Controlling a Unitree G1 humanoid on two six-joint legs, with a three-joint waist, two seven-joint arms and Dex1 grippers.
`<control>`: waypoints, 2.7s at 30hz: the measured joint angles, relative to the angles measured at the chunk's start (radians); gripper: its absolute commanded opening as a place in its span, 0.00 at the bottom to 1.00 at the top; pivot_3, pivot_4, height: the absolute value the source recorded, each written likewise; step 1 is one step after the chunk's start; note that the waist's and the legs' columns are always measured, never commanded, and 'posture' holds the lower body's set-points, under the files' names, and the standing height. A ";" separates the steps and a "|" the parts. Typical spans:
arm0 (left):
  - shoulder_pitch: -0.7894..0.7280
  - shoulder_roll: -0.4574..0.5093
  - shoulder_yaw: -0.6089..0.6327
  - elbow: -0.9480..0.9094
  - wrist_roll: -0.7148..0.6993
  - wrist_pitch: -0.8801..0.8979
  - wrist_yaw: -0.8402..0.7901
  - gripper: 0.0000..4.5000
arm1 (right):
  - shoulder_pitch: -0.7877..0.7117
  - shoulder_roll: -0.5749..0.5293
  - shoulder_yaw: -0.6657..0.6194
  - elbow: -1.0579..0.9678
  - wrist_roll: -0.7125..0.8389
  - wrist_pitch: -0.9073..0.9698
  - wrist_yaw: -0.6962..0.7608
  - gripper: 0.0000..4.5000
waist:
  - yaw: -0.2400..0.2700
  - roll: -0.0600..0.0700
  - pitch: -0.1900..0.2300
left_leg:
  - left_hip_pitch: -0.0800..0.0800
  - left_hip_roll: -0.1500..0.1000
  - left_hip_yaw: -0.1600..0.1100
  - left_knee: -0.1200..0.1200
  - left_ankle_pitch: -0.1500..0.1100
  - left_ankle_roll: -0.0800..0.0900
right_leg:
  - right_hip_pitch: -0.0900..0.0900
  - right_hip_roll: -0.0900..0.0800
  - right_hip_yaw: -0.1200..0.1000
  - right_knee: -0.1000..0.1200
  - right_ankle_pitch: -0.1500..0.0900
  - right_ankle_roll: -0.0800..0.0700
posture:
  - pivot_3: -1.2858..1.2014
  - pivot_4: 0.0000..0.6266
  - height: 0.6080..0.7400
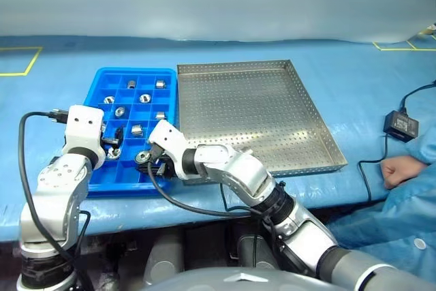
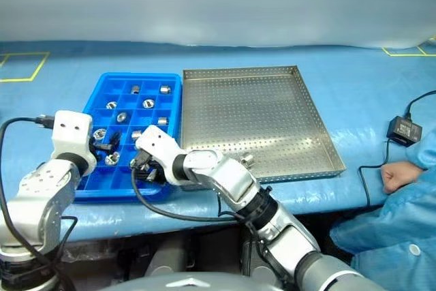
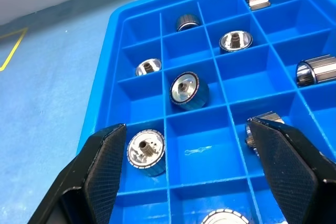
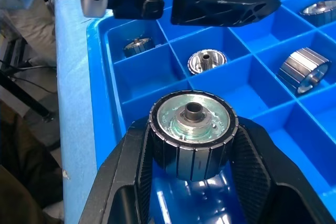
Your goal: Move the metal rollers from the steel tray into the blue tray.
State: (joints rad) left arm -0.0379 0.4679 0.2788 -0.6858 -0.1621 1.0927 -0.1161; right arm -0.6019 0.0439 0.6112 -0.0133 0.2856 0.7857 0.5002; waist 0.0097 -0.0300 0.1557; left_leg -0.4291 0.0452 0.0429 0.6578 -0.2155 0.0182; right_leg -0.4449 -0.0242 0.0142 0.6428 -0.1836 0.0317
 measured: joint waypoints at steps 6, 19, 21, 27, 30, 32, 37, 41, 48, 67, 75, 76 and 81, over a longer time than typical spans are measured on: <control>0.026 -0.010 0.050 -0.062 -0.037 0.039 -0.042 0.91 | -0.023 0.061 -0.002 0.067 -0.015 -0.051 0.035 0.38 | 0.028 0.000 0.000 | 0.000 0.000 -0.002 -0.001 0.000 -0.001 | 0.000 0.000 -0.002 0.000 -0.001 -0.002 | 0.61 0.24 1.00; 0.054 -0.025 0.109 -0.141 -0.098 0.084 -0.098 0.91 | -0.037 0.092 -0.012 0.189 -0.065 -0.112 0.072 0.73 | 0.050 0.000 0.000 | -0.001 0.000 -0.004 -0.001 0.000 -0.001 | 0.000 -0.001 -0.004 0.000 -0.001 -0.002 | 0.62 0.24 1.00; 0.050 -0.028 0.107 -0.141 -0.100 0.084 -0.098 0.91 | -0.035 0.092 -0.029 0.167 -0.064 -0.124 0.072 0.73 | 0.052 0.000 0.000 | -0.001 0.000 -0.004 -0.002 0.000 -0.001 | 0.000 -0.001 -0.004 -0.001 -0.002 -0.003 | 0.61 0.24 1.00; 0.003 -0.086 0.054 -0.132 -0.133 0.044 -0.105 0.91 | 0.003 0.001 -0.119 -0.042 -0.058 -0.091 0.045 0.73 | 0.063 0.000 0.000 | -0.001 0.000 -0.006 -0.001 0.000 -0.001 | 0.001 -0.004 -0.006 -0.002 -0.002 -0.002 | 0.58 0.24 1.00; -0.037 -0.131 -0.019 -0.094 -0.156 -0.008 -0.124 0.91 | 0.043 -0.107 -0.191 -0.174 -0.059 -0.031 0.025 0.73 | 0.066 0.000 0.000 | -0.002 -0.001 -0.006 -0.001 0.000 -0.001 | 0.001 -0.005 -0.006 -0.003 -0.002 -0.002 | 0.56 0.24 1.00; -0.061 -0.150 -0.088 -0.054 -0.165 -0.040 -0.141 0.91 | 0.076 -0.182 -0.253 -0.259 -0.065 0.014 -0.001 0.73 | 0.064 0.000 0.000 | -0.003 -0.001 -0.005 -0.001 0.000 -0.001 | 0.002 -0.005 -0.005 -0.003 -0.002 -0.002 | 0.54 0.24 1.00; -0.138 -0.161 -0.212 0.089 -0.170 -0.109 -0.180 0.91 | 0.191 -0.274 -0.363 -0.392 -0.082 0.137 -0.091 0.73 | 0.020 0.000 0.000 | -0.002 -0.002 0.000 -0.002 0.000 -0.001 | 0.000 0.000 -0.005 -0.001 -0.003 -0.004 | 0.50 0.24 1.00; -0.208 -0.160 -0.293 0.198 -0.164 -0.163 -0.217 0.91 | 0.257 -0.287 -0.388 -0.452 -0.089 0.198 -0.150 0.73 | -0.025 0.000 0.000 | -0.001 -0.001 0.001 -0.002 0.000 -0.001 | 0.000 0.003 -0.003 0.000 -0.003 -0.004 | 0.47 0.24 1.00; -0.257 -0.146 -0.343 0.305 -0.152 -0.214 -0.255 0.91 | 0.321 -0.257 -0.397 -0.516 -0.083 0.232 -0.217 0.73 | -0.082 0.000 0.000 | -0.001 -0.001 0.001 0.000 0.000 -0.001 | 0.000 0.001 0.000 0.000 -0.001 -0.002 | 0.45 0.24 1.00; -0.238 -0.140 -0.381 0.323 -0.140 -0.228 -0.255 0.91 | 0.286 -0.092 -0.484 -0.126 -0.173 -0.031 -0.394 0.73 | -0.100 0.000 0.000 | -0.001 -0.001 0.001 0.000 0.000 -0.001 | 0.000 0.002 0.002 0.000 -0.001 -0.001 | 0.48 0.24 1.00; -0.220 -0.129 -0.376 0.290 -0.141 -0.221 -0.252 0.91 | 0.286 -0.071 -0.517 -0.082 -0.197 -0.062 -0.438 0.73 | -0.093 0.000 0.000 | -0.001 -0.001 0.001 0.000 0.000 -0.001 | 0.000 0.002 0.002 0.000 -0.001 0.000 | 0.48 0.24 1.00; -0.217 -0.129 -0.376 0.290 -0.141 -0.220 -0.251 0.91 | 0.286 -0.066 -0.522 -0.076 -0.197 -0.062 -0.442 0.73 | -0.093 0.000 0.000 | -0.001 -0.001 0.001 0.000 0.000 -0.001 | 0.000 0.002 0.002 0.000 -0.001 0.000 | 0.48 0.24 1.00; -0.217 -0.128 -0.376 0.290 -0.141 -0.209 -0.251 0.91 | 0.286 -0.040 -0.548 -0.062 -0.193 -0.053 -0.455 0.73 | -0.092 0.000 0.000 | -0.001 -0.001 0.001 0.000 0.000 -0.001 | 0.000 0.002 0.003 0.000 0.000 0.000 | 0.48 0.24 1.00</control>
State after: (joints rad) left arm -0.2551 0.3394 -0.0971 -0.3960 -0.3030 0.8842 -0.3668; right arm -0.3154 0.0040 0.0628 -0.0753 0.0926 0.7326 0.0454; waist -0.0821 -0.0297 0.1557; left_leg -0.4298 0.0439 0.0440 0.6577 -0.2153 0.0174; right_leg -0.4453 -0.0224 0.0167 0.6433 -0.1841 0.0314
